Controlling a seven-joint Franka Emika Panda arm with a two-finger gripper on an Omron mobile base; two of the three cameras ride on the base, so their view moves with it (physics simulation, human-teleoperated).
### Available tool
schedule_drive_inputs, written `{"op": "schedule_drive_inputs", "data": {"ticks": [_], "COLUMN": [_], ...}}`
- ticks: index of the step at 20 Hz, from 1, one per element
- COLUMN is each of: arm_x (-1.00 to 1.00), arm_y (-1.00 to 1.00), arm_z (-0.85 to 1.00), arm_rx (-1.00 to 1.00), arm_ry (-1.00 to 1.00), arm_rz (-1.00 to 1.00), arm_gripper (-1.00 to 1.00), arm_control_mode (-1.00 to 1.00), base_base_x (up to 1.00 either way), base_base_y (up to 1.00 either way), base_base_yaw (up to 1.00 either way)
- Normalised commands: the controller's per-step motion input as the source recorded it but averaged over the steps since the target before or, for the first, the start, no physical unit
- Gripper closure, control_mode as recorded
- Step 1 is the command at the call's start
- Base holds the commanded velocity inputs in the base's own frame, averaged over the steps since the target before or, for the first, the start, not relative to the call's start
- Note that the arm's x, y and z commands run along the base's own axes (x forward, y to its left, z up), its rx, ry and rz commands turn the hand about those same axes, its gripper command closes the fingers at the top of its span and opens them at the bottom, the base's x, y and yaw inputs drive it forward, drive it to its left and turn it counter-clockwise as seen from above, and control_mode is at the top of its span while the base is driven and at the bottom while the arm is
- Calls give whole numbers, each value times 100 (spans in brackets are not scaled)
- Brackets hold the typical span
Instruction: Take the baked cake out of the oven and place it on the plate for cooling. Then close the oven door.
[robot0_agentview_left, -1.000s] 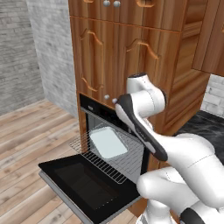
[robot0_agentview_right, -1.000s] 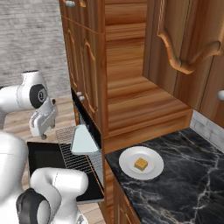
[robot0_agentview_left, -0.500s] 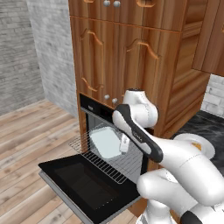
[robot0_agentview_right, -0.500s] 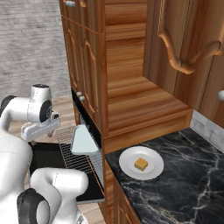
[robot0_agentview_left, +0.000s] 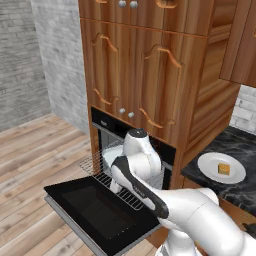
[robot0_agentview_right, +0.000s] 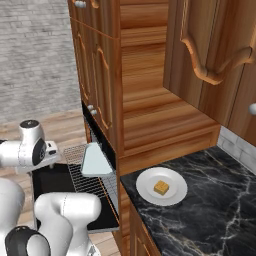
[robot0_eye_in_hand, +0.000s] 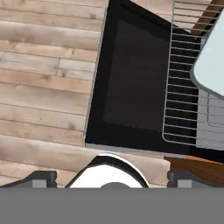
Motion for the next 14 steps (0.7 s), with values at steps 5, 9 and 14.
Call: {"op": "schedule_drive_inputs", "data": {"ticks": [5,9,14], "arm_x": [56,61,60], "arm_y": [45,37,30], "arm_z": [-49,-47,-41], "arm_rx": [-8,-8,-5], "arm_ry": [0,0,3], "arm_rz": [-23,-13,-8], "arm_gripper": [-100,-100,-100], "arm_control_mode": [-100,-100,-100], "base_base_x": [0,0,0], "base_base_y": [0,0,0], "base_base_yaw": [0,0,0]}}
